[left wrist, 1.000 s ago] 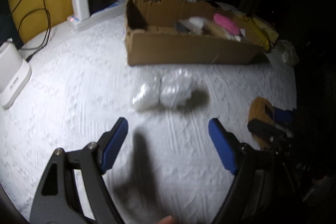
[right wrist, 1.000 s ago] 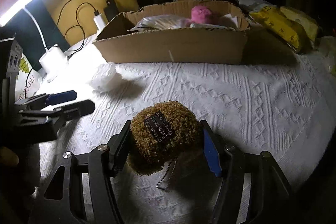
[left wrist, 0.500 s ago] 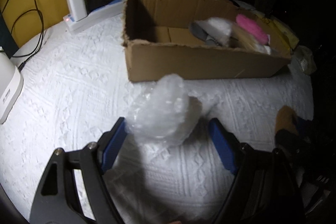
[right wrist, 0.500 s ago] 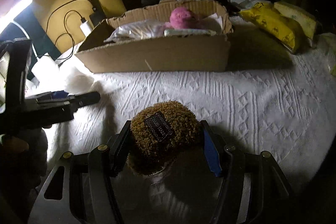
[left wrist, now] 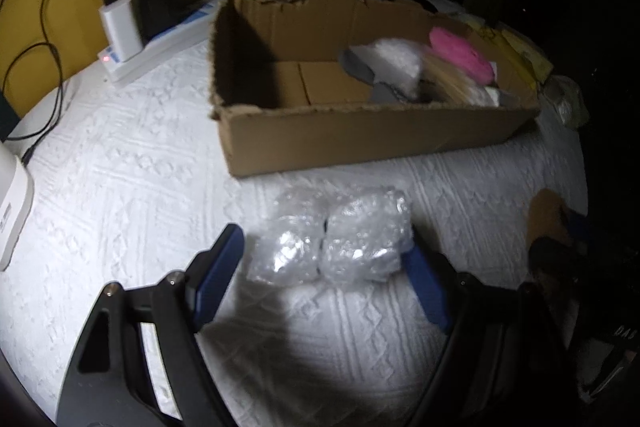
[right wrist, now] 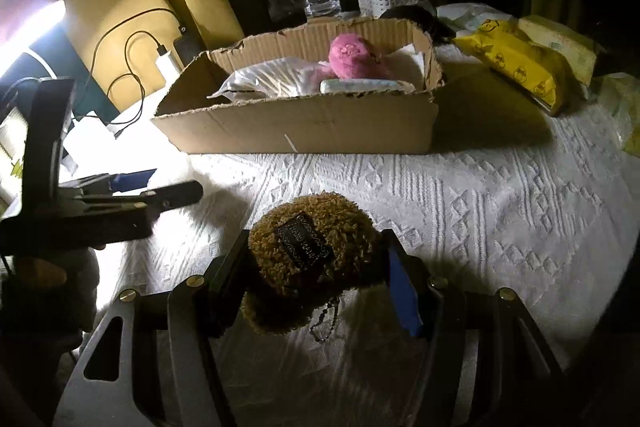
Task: Organize soft objects
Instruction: 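Grasp the brown fuzzy pouch with the right tool while the left tool grasps the bubble-wrap bundle, then lower the bubble wrap into the box and open the left tool while the right tool carries the pouch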
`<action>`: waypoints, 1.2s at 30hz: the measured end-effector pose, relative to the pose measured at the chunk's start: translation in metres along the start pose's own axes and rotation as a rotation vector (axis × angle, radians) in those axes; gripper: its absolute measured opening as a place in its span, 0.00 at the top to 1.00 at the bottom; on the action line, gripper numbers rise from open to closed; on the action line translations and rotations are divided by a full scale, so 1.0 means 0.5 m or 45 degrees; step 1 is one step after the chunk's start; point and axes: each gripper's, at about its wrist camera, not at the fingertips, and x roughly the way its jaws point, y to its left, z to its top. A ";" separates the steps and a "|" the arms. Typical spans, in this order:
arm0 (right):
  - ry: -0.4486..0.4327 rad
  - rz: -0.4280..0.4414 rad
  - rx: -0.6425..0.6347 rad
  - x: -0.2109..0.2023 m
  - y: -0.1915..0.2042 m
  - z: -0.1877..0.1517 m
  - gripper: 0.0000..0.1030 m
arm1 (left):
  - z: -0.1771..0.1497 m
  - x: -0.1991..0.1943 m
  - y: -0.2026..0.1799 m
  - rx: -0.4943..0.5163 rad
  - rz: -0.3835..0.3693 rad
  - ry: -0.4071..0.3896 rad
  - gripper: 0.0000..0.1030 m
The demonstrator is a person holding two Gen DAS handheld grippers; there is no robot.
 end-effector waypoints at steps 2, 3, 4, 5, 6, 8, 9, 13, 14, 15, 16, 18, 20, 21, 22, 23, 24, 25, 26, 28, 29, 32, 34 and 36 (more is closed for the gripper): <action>-0.008 -0.009 0.003 -0.008 -0.002 0.002 0.37 | -0.004 0.001 -0.007 0.017 -0.011 -0.001 0.26; -0.011 -0.011 0.004 -0.011 -0.003 0.003 0.37 | -0.007 0.000 -0.009 0.026 -0.015 0.000 0.34; -0.015 -0.015 0.004 -0.016 -0.003 0.004 0.37 | -0.009 -0.001 -0.010 0.029 -0.016 0.005 0.35; -0.017 -0.016 0.003 -0.019 -0.003 0.005 0.37 | -0.010 -0.005 -0.011 0.028 -0.021 0.001 0.35; -0.019 -0.017 0.003 -0.022 -0.003 0.006 0.37 | -0.013 -0.011 -0.011 0.028 -0.024 -0.005 0.35; -0.025 -0.019 -0.001 -0.028 0.001 0.008 0.37 | -0.015 -0.028 -0.015 0.034 -0.033 -0.025 0.36; -0.027 -0.019 -0.004 -0.030 0.003 0.009 0.37 | -0.016 -0.038 -0.016 0.038 -0.038 -0.037 0.36; -0.044 -0.017 -0.017 -0.044 0.013 0.018 0.37 | -0.011 -0.074 -0.026 0.050 -0.054 -0.081 0.36; -0.048 -0.017 -0.021 -0.047 0.015 0.020 0.37 | -0.010 -0.084 -0.028 0.053 -0.057 -0.092 0.36; -0.051 -0.016 -0.026 -0.050 0.016 0.023 0.37 | -0.008 -0.092 -0.029 0.055 -0.059 -0.101 0.36; -0.056 -0.016 -0.032 -0.054 0.019 0.026 0.37 | -0.006 -0.100 -0.030 0.056 -0.061 -0.112 0.36; -0.065 -0.015 -0.041 -0.059 0.022 0.033 0.37 | -0.001 -0.114 -0.031 0.055 -0.062 -0.129 0.36; -0.075 -0.012 -0.048 -0.063 0.022 0.041 0.37 | 0.005 -0.124 -0.032 0.057 -0.061 -0.142 0.36; -0.078 -0.012 -0.052 -0.065 0.022 0.045 0.37 | 0.008 -0.128 -0.032 0.058 -0.057 -0.147 0.36; -0.083 -0.010 -0.057 -0.067 0.023 0.049 0.37 | 0.011 -0.132 -0.033 0.056 -0.056 -0.153 0.36; -0.089 -0.008 -0.062 -0.068 0.023 0.055 0.37 | 0.015 -0.135 -0.033 0.055 -0.054 -0.158 0.36; -0.092 -0.006 -0.066 -0.069 0.023 0.058 0.37 | 0.018 -0.138 -0.033 0.054 -0.050 -0.162 0.36; -0.097 -0.005 -0.069 -0.071 0.023 0.063 0.37 | 0.020 -0.139 -0.033 0.053 -0.047 -0.167 0.36; -0.103 -0.002 -0.073 -0.071 0.022 0.068 0.37 | 0.025 -0.142 -0.033 0.053 -0.042 -0.173 0.36; -0.111 0.002 -0.080 -0.072 0.021 0.079 0.37 | 0.036 -0.144 -0.033 0.053 -0.034 -0.181 0.36; -0.114 0.003 -0.082 -0.072 0.020 0.083 0.37 | 0.042 -0.145 -0.033 0.052 -0.031 -0.186 0.36; -0.122 0.008 -0.086 -0.069 0.016 0.095 0.37 | 0.059 -0.147 -0.034 0.054 -0.023 -0.201 0.36; -0.124 0.009 -0.090 -0.066 0.011 0.103 0.37 | 0.070 -0.144 -0.033 0.053 -0.016 -0.206 0.36; -0.125 0.009 -0.092 -0.062 0.007 0.112 0.37 | 0.081 -0.138 -0.032 0.050 -0.010 -0.211 0.36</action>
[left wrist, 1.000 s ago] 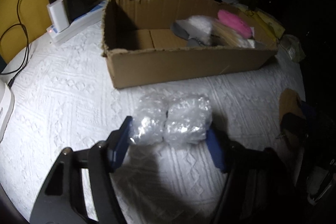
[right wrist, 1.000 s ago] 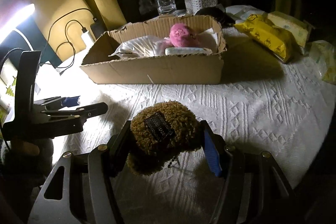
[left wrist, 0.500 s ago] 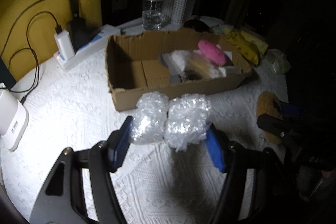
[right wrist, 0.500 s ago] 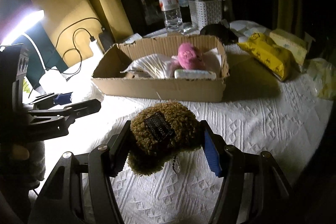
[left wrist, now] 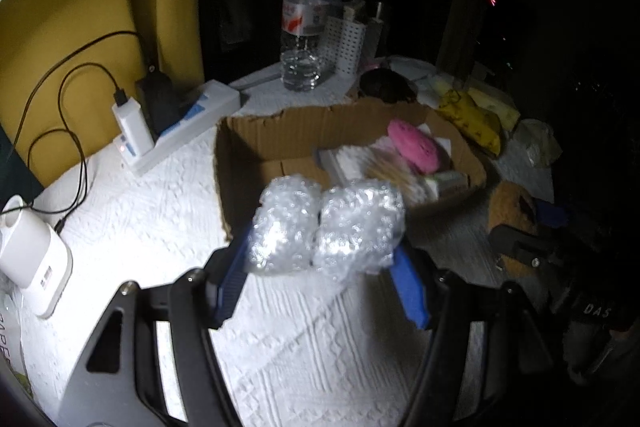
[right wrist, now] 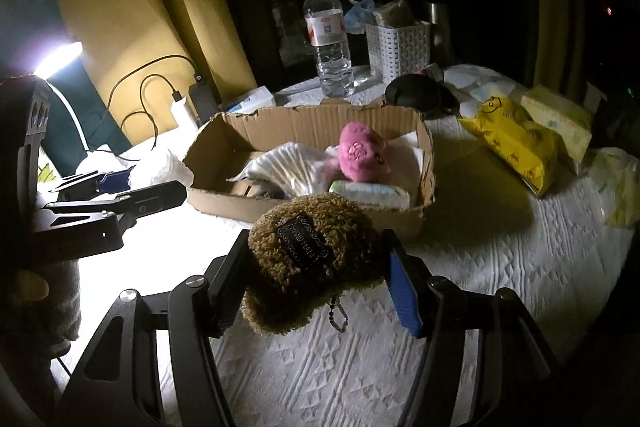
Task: Organize soft objects
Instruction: 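Lower the bubble wrap into the box and open the left tool while the right tool carries the pouch, then lower the brown fuzzy pouch into the box and open the right tool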
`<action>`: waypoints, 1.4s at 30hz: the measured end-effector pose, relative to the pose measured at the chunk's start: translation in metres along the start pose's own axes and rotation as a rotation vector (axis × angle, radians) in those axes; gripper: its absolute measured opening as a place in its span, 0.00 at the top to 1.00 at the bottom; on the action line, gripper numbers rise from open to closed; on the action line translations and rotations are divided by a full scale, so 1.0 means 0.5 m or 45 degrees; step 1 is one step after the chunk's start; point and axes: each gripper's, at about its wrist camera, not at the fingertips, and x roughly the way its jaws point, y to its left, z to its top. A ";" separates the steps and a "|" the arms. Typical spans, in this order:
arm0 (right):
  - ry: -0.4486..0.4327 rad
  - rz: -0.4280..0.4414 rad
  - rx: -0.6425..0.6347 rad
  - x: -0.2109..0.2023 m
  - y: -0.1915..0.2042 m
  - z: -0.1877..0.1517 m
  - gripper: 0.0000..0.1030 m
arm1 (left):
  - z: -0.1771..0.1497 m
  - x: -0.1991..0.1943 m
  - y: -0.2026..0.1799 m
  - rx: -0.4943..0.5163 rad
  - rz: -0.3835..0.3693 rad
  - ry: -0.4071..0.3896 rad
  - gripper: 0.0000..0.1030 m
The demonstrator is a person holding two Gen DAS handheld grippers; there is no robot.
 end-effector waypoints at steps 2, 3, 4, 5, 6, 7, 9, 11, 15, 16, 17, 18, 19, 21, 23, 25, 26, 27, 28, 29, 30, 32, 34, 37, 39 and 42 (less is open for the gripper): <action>0.000 -0.002 -0.002 0.006 -0.005 0.007 0.37 | 0.009 0.008 0.003 -0.002 0.007 -0.006 0.36; 0.000 -0.002 -0.003 0.009 -0.008 0.011 0.37 | 0.013 0.012 0.004 -0.001 0.012 -0.009 0.36; 0.001 -0.002 -0.005 0.013 -0.011 0.016 0.37 | 0.017 0.017 0.005 0.000 0.019 -0.011 0.36; 0.001 -0.002 -0.006 0.016 -0.013 0.018 0.37 | 0.021 0.023 0.007 0.001 0.026 -0.013 0.36; 0.002 -0.003 -0.007 0.019 -0.015 0.021 0.37 | 0.025 0.029 0.010 -0.001 0.030 -0.013 0.36; 0.003 -0.004 -0.007 0.022 -0.018 0.024 0.37 | 0.029 0.036 0.014 -0.007 0.030 -0.010 0.36; 0.008 -0.008 -0.009 0.030 -0.022 0.029 0.37 | 0.034 0.047 0.020 -0.012 0.034 -0.009 0.36; 0.013 -0.009 -0.009 0.037 -0.027 0.032 0.37 | 0.038 0.064 0.027 -0.017 0.047 -0.002 0.36; 0.027 -0.015 -0.007 0.053 -0.030 0.037 0.37 | 0.038 0.092 0.037 -0.032 0.058 0.024 0.35; 0.031 -0.017 -0.008 0.058 -0.031 0.039 0.37 | 0.039 0.100 0.041 -0.038 0.059 0.035 0.35; 0.034 -0.019 -0.009 0.061 -0.032 0.040 0.37 | 0.039 0.106 0.044 -0.043 0.060 0.041 0.35; 0.036 -0.020 -0.009 0.063 -0.033 0.040 0.37 | 0.040 0.110 0.045 -0.046 0.062 0.043 0.35; 0.039 -0.023 -0.009 0.066 -0.033 0.041 0.37 | 0.041 0.113 0.047 -0.050 0.067 0.044 0.35; 0.041 -0.026 -0.008 0.068 -0.034 0.042 0.37 | 0.043 0.117 0.050 -0.061 0.076 0.038 0.28; 0.045 -0.030 -0.007 0.070 -0.034 0.043 0.37 | 0.045 0.116 0.053 -0.075 0.052 0.030 0.22; 0.045 -0.032 -0.008 0.071 -0.033 0.044 0.37 | 0.045 0.112 0.047 -0.055 0.034 0.025 0.14; 0.044 -0.032 -0.009 0.071 -0.030 0.045 0.37 | 0.045 0.110 0.044 -0.046 0.039 0.023 0.11; 0.045 -0.031 -0.011 0.072 -0.031 0.046 0.37 | 0.045 0.106 0.042 -0.040 0.046 0.019 0.11; 0.044 -0.030 -0.015 0.072 -0.029 0.048 0.37 | 0.044 0.103 0.042 -0.038 0.046 0.018 0.11; 0.042 -0.028 -0.019 0.071 -0.025 0.050 0.37 | 0.044 0.097 0.044 -0.042 0.042 0.016 0.11; 0.041 -0.026 -0.023 0.071 -0.022 0.052 0.37 | 0.045 0.092 0.044 -0.046 0.043 0.013 0.11; 0.035 -0.023 -0.034 0.069 -0.015 0.057 0.37 | 0.046 0.077 0.048 -0.047 0.049 -0.002 0.11; 0.029 -0.019 -0.044 0.067 -0.008 0.063 0.37 | 0.046 0.061 0.052 -0.045 0.063 -0.019 0.11; 0.020 -0.014 -0.068 0.066 0.007 0.075 0.37 | 0.045 0.046 0.066 -0.052 0.087 -0.031 0.11; 0.015 -0.013 -0.083 0.066 0.018 0.082 0.37 | 0.041 0.041 0.080 -0.071 0.103 -0.036 0.11; 0.010 -0.011 -0.114 0.070 0.036 0.095 0.37 | 0.038 0.040 0.103 -0.104 0.117 -0.027 0.11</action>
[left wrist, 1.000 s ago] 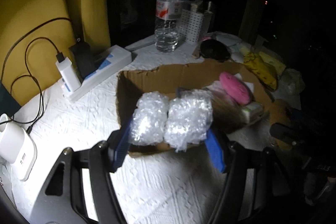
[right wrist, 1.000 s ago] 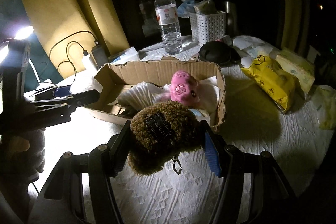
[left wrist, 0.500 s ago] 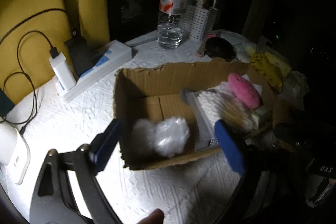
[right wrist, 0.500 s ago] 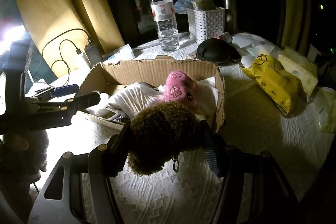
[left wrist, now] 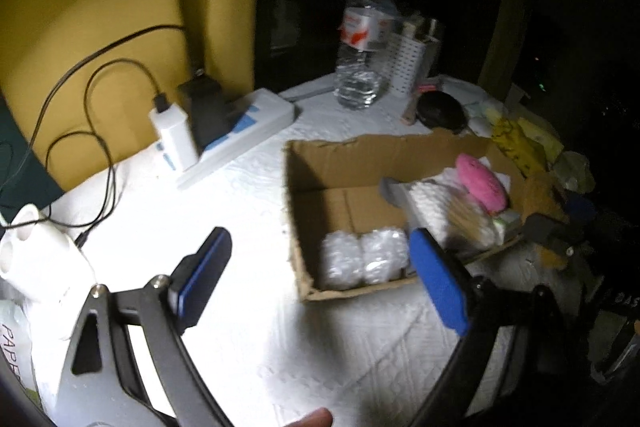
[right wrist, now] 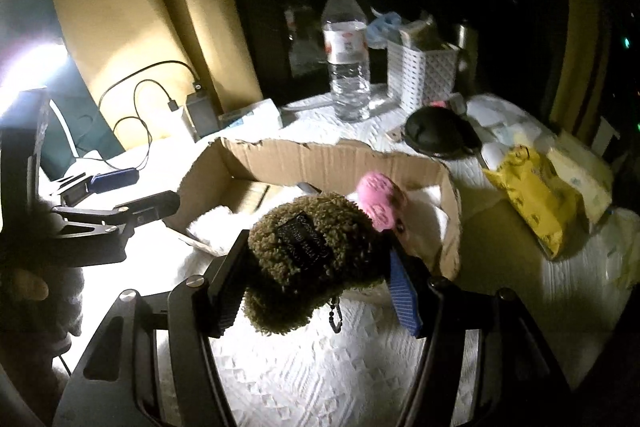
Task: Organize soft objects
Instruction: 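Lower the brown fuzzy pouch into the box and open the right tool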
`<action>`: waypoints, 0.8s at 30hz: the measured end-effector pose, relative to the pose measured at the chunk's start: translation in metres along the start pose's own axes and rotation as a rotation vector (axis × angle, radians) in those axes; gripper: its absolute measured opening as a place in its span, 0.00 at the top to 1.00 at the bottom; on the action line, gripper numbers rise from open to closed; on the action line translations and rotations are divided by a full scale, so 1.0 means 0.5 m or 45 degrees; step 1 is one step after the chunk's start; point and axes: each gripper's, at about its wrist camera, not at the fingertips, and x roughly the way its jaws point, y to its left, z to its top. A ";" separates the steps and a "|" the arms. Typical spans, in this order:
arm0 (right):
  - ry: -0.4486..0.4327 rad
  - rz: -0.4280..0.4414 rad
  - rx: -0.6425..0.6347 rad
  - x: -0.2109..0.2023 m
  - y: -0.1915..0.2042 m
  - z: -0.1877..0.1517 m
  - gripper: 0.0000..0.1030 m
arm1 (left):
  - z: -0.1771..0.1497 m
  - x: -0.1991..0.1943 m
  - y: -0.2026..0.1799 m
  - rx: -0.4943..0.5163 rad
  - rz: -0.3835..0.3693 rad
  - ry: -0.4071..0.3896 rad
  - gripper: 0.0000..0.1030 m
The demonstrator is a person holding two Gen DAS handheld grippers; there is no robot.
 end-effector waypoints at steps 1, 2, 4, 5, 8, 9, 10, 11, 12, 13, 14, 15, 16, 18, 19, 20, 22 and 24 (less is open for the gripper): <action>-0.003 0.001 -0.009 0.001 0.005 0.005 0.37 | 0.000 -0.001 0.005 -0.005 0.003 -0.001 0.11; -0.006 0.001 -0.017 0.004 0.011 0.011 0.37 | -0.001 -0.003 0.013 -0.019 0.007 -0.006 0.11; -0.010 0.003 -0.022 0.007 0.018 0.019 0.37 | -0.003 -0.005 0.023 -0.036 0.003 -0.006 0.11; -0.011 0.004 -0.025 0.011 0.022 0.024 0.37 | -0.002 -0.006 0.027 -0.036 0.010 -0.007 0.11; -0.007 0.012 -0.040 0.024 0.034 0.035 0.37 | 0.001 -0.007 0.036 -0.039 0.025 -0.015 0.11; -0.005 0.015 -0.046 0.029 0.038 0.038 0.37 | 0.002 -0.007 0.039 -0.043 0.025 -0.014 0.11; -0.004 0.018 -0.053 0.034 0.043 0.042 0.37 | 0.003 -0.007 0.043 -0.044 0.028 -0.014 0.11; 0.000 0.025 -0.060 0.042 0.048 0.048 0.37 | 0.004 -0.006 0.046 -0.042 0.034 -0.013 0.11; 0.003 0.030 -0.067 0.047 0.053 0.052 0.37 | 0.005 -0.006 0.049 -0.042 0.039 -0.013 0.11; 0.005 0.033 -0.074 0.053 0.059 0.057 0.37 | 0.005 -0.005 0.053 -0.042 0.042 -0.011 0.11; 0.004 0.038 -0.082 0.059 0.064 0.063 0.37 | 0.006 -0.004 0.055 -0.044 0.042 -0.010 0.11; 0.003 0.043 -0.088 0.064 0.068 0.067 0.36 | 0.006 -0.002 0.058 -0.045 0.045 -0.007 0.11; 0.002 0.048 -0.094 0.070 0.073 0.073 0.36 | 0.006 -0.001 0.061 -0.044 0.047 -0.005 0.11; 0.000 0.059 -0.103 0.083 0.083 0.084 0.36 | 0.006 0.004 0.069 -0.048 0.059 0.000 0.11; 0.000 0.064 -0.105 0.090 0.086 0.088 0.36 | 0.006 0.006 0.072 -0.053 0.061 0.003 0.11; 0.001 0.070 -0.107 0.099 0.090 0.092 0.36 | 0.005 0.009 0.076 -0.058 0.064 0.006 0.11; 0.007 0.080 -0.106 0.113 0.094 0.098 0.36 | 0.006 0.015 0.084 -0.064 0.070 0.010 0.11; 0.016 0.091 -0.107 0.130 0.100 0.104 0.36 | 0.005 0.021 0.091 -0.075 0.080 0.015 0.11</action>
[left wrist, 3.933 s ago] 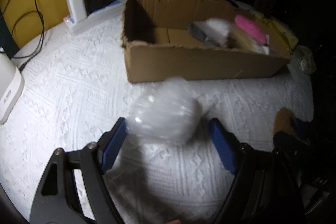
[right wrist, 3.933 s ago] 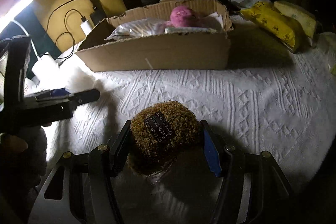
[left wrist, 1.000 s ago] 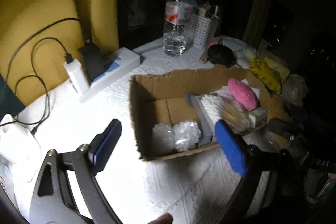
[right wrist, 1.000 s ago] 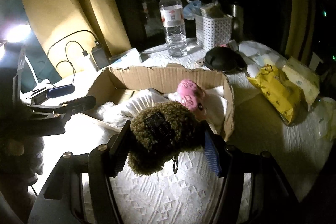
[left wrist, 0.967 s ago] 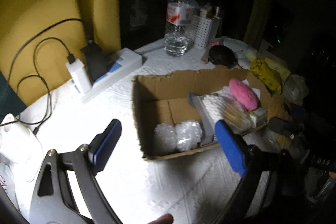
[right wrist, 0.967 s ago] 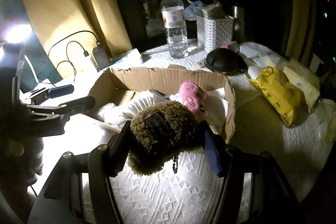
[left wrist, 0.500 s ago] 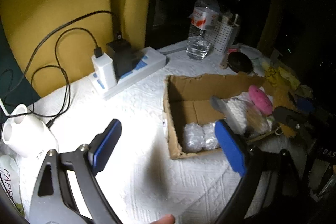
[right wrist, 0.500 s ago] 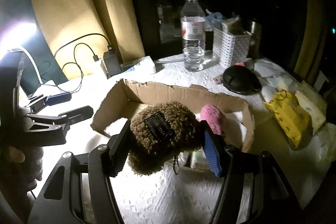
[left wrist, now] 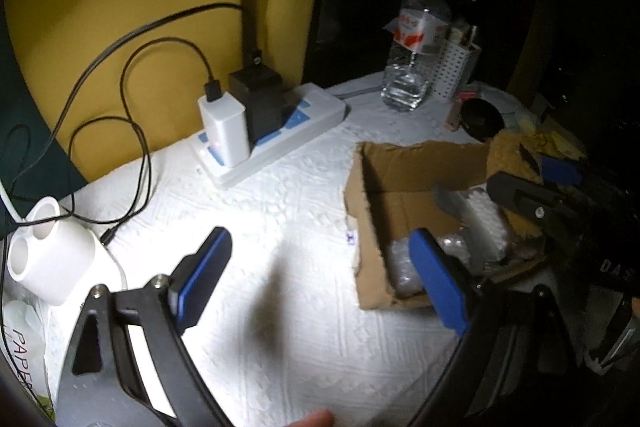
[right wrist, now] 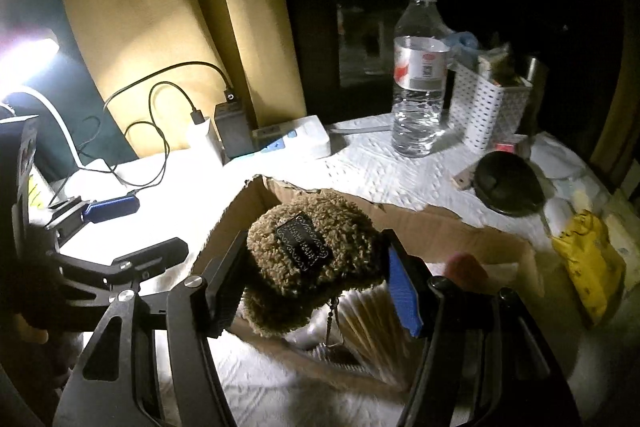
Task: Organize soft objects
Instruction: 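Lower the brown fuzzy pouch into the box and open the right tool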
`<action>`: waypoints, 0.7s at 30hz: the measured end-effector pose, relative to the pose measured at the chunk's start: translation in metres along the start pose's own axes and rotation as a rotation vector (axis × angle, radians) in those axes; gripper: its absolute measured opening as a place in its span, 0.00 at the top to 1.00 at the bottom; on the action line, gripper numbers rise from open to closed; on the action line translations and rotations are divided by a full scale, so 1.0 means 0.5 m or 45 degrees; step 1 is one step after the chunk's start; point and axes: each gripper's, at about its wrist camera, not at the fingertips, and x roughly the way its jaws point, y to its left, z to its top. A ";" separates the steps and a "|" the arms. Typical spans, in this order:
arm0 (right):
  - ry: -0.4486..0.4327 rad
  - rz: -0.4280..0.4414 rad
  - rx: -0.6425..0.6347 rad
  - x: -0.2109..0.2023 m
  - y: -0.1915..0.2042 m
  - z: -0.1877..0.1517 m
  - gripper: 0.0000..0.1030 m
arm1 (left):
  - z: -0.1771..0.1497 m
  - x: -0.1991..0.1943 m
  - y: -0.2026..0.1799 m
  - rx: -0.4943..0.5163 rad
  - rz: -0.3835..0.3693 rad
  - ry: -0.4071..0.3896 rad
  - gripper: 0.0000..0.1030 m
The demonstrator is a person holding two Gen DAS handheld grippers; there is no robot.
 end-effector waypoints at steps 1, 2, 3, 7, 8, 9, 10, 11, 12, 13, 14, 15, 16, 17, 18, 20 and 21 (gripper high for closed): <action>0.002 0.004 -0.001 0.005 0.003 0.001 0.36 | 0.000 0.002 0.004 -0.007 0.003 0.003 0.11; 0.007 0.009 -0.005 0.013 0.006 0.004 0.36 | 0.001 0.005 0.009 -0.015 0.007 0.005 0.11; 0.011 0.014 -0.007 0.019 0.008 0.005 0.36 | 0.001 0.008 0.014 -0.022 0.012 0.007 0.11; 0.023 0.028 -0.009 0.046 0.015 0.009 0.34 | 0.001 0.014 0.029 -0.042 0.027 0.006 0.11; 0.027 0.028 -0.010 0.052 0.017 0.009 0.31 | 0.000 0.016 0.030 -0.042 0.029 0.009 0.11; 0.032 0.027 -0.019 0.057 0.019 0.008 0.29 | 0.000 0.016 0.030 -0.040 0.031 0.010 0.11; 0.037 0.027 -0.026 0.060 0.021 0.007 0.28 | -0.001 0.017 0.029 -0.038 0.033 0.011 0.11; 0.035 0.024 -0.028 0.060 0.022 0.006 0.26 | -0.002 0.018 0.028 -0.037 0.035 0.012 0.11; 0.032 0.022 -0.030 0.059 0.022 0.006 0.23 | -0.002 0.017 0.026 -0.035 0.034 0.012 0.11; 0.029 0.020 -0.031 0.057 0.022 0.005 0.22 | -0.002 0.015 0.024 -0.031 0.034 0.008 0.11; 0.025 0.016 -0.033 0.052 0.023 0.005 0.22 | -0.001 0.012 0.022 -0.028 0.035 0.005 0.11; 0.023 0.012 -0.033 0.048 0.023 0.005 0.22 | 0.000 0.009 0.019 -0.024 0.035 0.001 0.11; 0.021 0.007 -0.032 0.043 0.022 0.004 0.22 | 0.000 0.004 0.015 -0.018 0.031 -0.003 0.11; 0.020 0.001 -0.032 0.035 0.021 0.002 0.22 | 0.001 0.000 0.012 -0.015 0.027 -0.007 0.11; 0.018 -0.005 -0.031 0.029 0.021 0.001 0.22 | 0.002 -0.007 0.007 -0.011 0.023 -0.015 0.11; 0.012 -0.021 -0.029 0.012 0.018 -0.003 0.22 | 0.004 -0.017 -0.003 -0.001 0.011 -0.026 0.11; 0.011 -0.029 -0.027 0.005 0.016 -0.005 0.22 | 0.005 -0.023 -0.009 0.004 0.004 -0.031 0.11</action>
